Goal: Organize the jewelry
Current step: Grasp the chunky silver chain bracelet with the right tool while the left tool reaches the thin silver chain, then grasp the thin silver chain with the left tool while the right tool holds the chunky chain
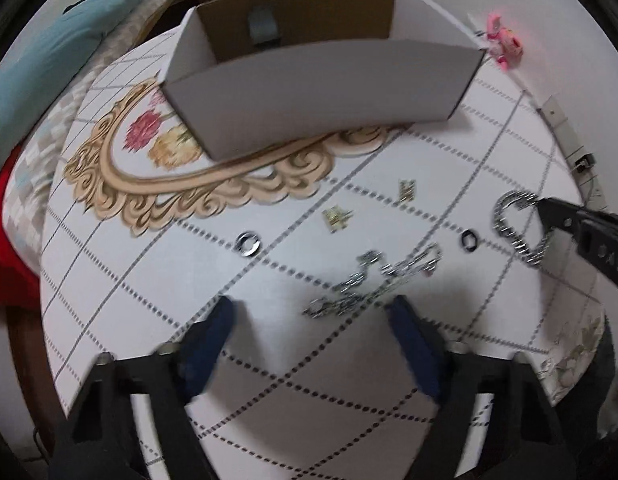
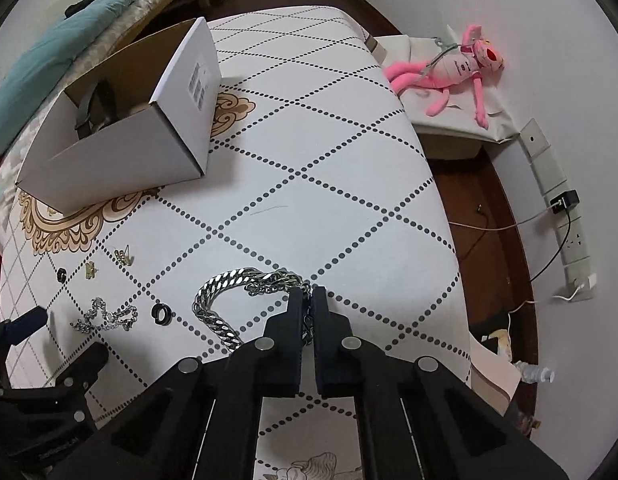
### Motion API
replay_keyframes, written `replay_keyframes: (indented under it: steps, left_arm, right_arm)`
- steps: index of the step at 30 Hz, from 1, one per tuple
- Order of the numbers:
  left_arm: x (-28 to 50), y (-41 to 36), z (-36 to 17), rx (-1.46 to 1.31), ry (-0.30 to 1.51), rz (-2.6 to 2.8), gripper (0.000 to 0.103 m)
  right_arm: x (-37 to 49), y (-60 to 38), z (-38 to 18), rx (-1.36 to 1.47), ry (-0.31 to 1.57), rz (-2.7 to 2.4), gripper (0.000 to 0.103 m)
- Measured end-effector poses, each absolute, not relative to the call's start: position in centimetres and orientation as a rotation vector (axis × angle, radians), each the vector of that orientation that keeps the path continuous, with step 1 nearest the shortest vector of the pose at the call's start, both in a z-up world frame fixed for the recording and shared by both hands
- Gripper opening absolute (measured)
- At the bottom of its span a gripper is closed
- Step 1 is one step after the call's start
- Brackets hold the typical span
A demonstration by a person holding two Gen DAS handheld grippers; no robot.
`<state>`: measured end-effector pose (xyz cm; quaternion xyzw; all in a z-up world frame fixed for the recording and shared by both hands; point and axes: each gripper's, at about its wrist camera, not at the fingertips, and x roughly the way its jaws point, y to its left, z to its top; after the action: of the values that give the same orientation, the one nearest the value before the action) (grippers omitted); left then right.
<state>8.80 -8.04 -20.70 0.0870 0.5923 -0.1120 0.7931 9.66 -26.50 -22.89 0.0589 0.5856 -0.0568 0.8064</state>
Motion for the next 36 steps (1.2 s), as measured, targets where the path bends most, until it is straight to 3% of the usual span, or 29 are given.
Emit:
replay_keyframes:
  steps: [2, 3, 4, 6, 24, 27, 29, 36]
  left_arm:
    - [8.9, -8.7, -20.3, 0.191, 1.264, -0.265, 0.028]
    - [9.0, -8.9, -20.2, 0.197, 1.264, -0.274, 0.02]
    - [9.1, -9.1, -20.1, 0.196, 1.266, -0.281, 0.006]
    - [9.3, -9.2, -20.0, 0.189, 1.27, -0.29, 0.003]
    - [9.9, -4.0, -14.1, -0.125, 1.231, -0.394, 0.001]
    - [10.7, -4.5, -15.6, -0.149, 1.274, -0.366, 0.009]
    - [11.3, -5.1, -17.3, -0.136, 1.315, -0.332, 0.027]
    - [11.0, -7.5, -19.9, 0.0, 1.319, -0.321, 0.035]
  right_arm:
    - [9.7, -26.5, -22.9, 0.134, 1.255, -0.12, 0.004]
    - [9.8, -26.6, -22.9, 0.138, 1.257, -0.12, 0.004]
    - [9.8, -26.7, -22.9, 0.142, 1.259, -0.12, 0.004]
    - [9.9, -26.8, -23.0, 0.152, 1.262, -0.118, 0.004]
    - [8.3, -29.4, -20.4, 0.392, 1.213, -0.023, 0.003]
    - [8.3, -29.3, -19.9, 0.392, 1.204, -0.017, 0.003]
    - [8.5, -29.4, -20.1, 0.396, 1.206, -0.022, 0.003]
    - [8.4, -30.1, -21.3, 0.413, 1.227, -0.051, 0.003]
